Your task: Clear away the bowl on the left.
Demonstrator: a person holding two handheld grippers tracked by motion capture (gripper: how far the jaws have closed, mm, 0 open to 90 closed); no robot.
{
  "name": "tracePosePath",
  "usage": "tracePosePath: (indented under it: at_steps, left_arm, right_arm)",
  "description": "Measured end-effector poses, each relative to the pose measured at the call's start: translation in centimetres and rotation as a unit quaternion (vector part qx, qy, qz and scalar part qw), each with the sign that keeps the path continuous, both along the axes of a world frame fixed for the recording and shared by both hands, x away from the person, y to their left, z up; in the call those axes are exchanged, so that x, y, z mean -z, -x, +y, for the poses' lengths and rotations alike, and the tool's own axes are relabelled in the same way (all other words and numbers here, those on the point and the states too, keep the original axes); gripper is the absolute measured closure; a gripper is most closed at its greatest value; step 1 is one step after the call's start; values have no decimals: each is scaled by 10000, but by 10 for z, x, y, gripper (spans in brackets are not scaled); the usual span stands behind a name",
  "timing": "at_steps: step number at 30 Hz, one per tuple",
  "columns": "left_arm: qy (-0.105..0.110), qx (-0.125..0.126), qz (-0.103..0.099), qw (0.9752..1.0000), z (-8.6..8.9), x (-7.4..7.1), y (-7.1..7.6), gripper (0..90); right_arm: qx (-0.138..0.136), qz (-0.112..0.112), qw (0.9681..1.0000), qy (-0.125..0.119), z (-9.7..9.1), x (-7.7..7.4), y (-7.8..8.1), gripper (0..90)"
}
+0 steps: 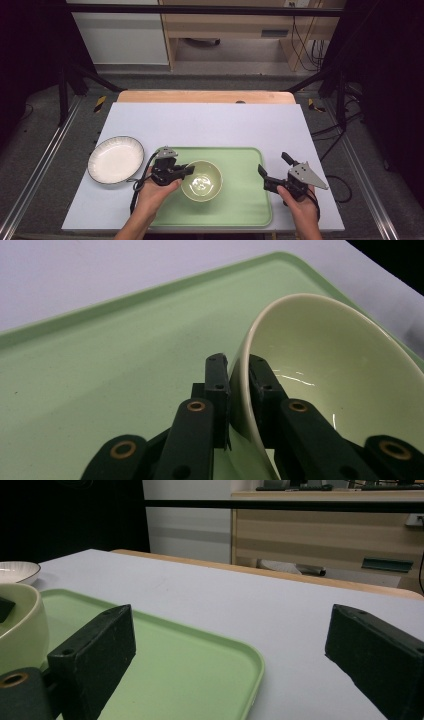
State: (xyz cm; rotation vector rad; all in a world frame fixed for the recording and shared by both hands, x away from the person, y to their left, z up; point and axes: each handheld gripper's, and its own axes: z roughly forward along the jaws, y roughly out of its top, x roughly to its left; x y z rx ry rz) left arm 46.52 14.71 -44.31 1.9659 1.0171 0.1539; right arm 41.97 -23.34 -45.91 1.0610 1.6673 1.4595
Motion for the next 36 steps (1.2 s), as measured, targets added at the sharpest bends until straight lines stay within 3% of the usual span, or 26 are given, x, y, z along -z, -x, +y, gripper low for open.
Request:
tracePosePath:
  at_steps: [25, 32, 36]
  left_arm:
    - [4, -43, 85, 10000, 0, 6, -6, 812]
    - [-190, -29, 34, 9998, -1, 9, -8, 823]
    - [-191, -12, 47, 9998, 0, 10, -9, 824]
  right_arm:
    - [-8, 8, 10000, -1, 0, 0, 0, 63]
    - [-13, 5, 10000, 20, 0, 1, 0, 63]
    - [-7, 24, 10000, 7, 0, 1, 0, 63]
